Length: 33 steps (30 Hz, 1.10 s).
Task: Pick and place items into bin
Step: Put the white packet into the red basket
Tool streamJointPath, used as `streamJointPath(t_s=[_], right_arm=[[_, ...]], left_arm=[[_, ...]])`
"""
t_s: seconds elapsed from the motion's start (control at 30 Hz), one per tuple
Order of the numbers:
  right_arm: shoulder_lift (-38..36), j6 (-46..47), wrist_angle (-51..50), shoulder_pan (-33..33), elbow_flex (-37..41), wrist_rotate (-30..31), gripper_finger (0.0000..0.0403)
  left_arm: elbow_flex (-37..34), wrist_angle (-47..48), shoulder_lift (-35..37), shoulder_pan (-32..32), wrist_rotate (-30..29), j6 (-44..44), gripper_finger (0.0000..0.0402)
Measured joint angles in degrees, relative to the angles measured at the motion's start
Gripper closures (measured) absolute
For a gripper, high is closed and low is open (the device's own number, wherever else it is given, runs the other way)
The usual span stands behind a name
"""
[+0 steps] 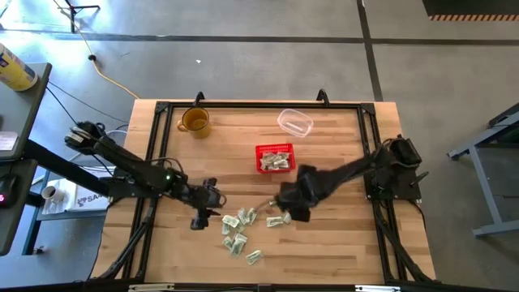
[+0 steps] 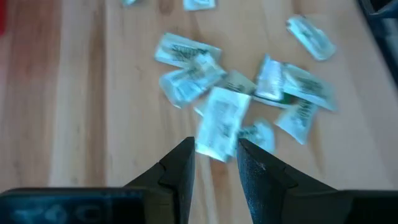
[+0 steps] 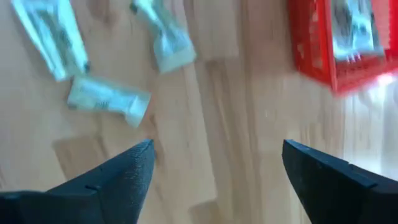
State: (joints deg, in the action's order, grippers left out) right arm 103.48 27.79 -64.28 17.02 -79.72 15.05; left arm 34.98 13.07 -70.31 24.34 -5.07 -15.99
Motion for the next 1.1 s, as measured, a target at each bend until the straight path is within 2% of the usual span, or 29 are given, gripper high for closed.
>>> streamJointPath(t_s=[0.17, 0.37, 0.5, 0.63, 0.83, 1.1], right_arm=[[0.00, 9.97, -2.21, 4.46, 0.00, 0.27, 0.0052], [0.00, 13.55, -3.67, 7.61, 0.00, 1.12, 0.0052], [0.00, 13.92, -5.08, 9.12, 0.00, 3.94, 0.0052], [-0.06, 13.81, -5.37, 9.87, 0.32, 5.87, 0.0052], [-0.13, 17.23, -4.66, 10.52, 6.71, 5.48, 0.0052], [-0.11, 17.37, -1.39, 11.36, 9.86, 5.39, 0.0052]], left_arm=[[3.39, -0.01, -7.31, 1.42, -0.85, 0.70, 0.0239], [8.48, -0.09, -16.33, 5.40, -4.38, -0.97, 0.0177], [10.09, -0.38, -17.02, 5.28, -6.16, -2.28, 0.0133], [10.12, -0.39, -17.56, 5.29, -7.14, -2.29, 0.0114], [10.12, -3.13, -22.62, 5.31, -5.67, -2.32, 0.0125], [12.57, -1.19, -26.39, 5.25, -8.18, -2.53, 0.0188]])
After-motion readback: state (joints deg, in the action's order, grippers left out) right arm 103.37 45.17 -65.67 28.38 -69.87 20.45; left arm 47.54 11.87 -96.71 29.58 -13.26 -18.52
